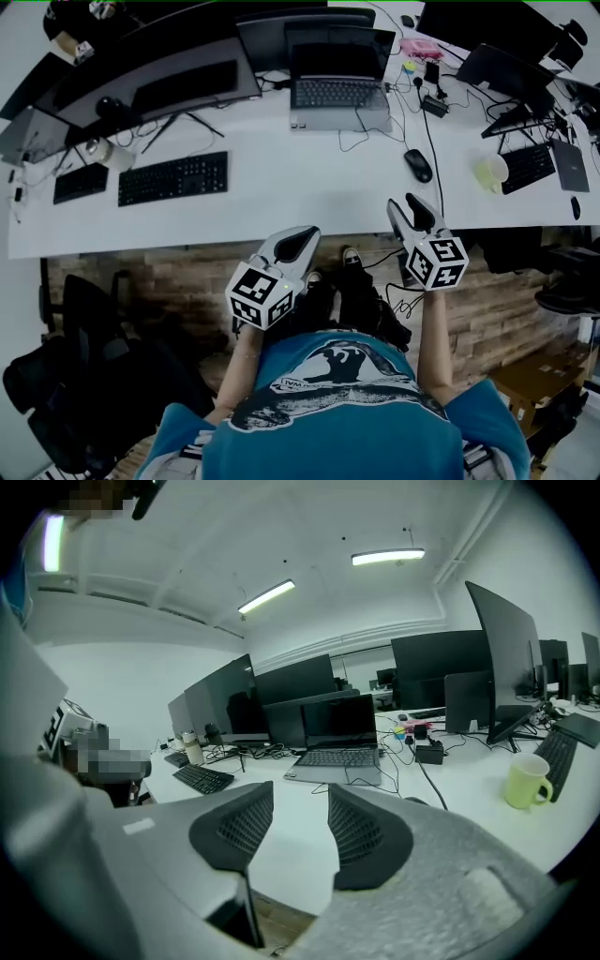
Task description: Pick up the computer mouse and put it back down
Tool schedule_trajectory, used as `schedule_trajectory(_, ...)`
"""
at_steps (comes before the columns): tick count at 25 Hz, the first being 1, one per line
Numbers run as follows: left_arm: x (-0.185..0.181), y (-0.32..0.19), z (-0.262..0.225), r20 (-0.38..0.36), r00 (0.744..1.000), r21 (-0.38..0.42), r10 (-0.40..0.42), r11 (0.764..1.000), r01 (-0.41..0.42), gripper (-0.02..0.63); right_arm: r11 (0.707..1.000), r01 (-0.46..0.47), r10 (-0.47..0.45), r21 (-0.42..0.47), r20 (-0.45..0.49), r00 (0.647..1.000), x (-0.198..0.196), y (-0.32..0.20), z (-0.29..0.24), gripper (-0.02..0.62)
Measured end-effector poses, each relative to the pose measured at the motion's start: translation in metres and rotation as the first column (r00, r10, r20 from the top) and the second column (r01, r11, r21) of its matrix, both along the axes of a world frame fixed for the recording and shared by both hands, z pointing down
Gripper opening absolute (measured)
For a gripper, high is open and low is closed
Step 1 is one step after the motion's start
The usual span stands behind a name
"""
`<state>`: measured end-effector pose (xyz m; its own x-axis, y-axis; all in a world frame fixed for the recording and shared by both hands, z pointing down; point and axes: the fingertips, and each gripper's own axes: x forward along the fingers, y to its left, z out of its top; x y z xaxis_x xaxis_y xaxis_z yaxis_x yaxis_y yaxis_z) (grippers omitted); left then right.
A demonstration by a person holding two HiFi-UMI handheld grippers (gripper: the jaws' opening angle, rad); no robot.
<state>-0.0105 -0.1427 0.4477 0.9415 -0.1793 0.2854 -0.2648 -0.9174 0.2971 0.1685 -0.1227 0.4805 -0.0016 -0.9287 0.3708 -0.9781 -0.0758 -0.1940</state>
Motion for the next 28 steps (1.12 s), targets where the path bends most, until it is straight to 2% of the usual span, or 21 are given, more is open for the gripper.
schedule_trajectory(5, -0.010, 0.012, 0.006, -0.008, 0.999, -0.016, 0.040, 0.999, -0.040, 0.012, 1.000, 0.013, -0.013, 0.004, 0.015, 1.000, -0.038, 0.013, -0.005, 0.167)
schedule_trajectory(13, -0.007, 0.035, 0.008, -0.020, 0.995, -0.020, 0.096, 0.995, -0.096, 0.012, 0.999, 0.048, -0.047, -0.020, 0.037, 0.998, -0.074, 0.031, -0.002, 0.130)
schedule_trajectory(21, 0.002, 0.053, -0.002, -0.031, 0.993, 0.008, 0.112, 0.994, -0.112, 0.012, 0.997, 0.077, -0.076, -0.008, 0.056, 0.996, -0.092, 0.053, -0.011, 0.083)
schedule_trajectory(28, 0.014, 0.094, -0.007, -0.029, 0.993, 0.029, 0.116, 0.993, -0.115, 0.012, 0.996, 0.090, -0.092, 0.028, 0.073, 0.993, -0.097, 0.095, -0.017, 0.018)
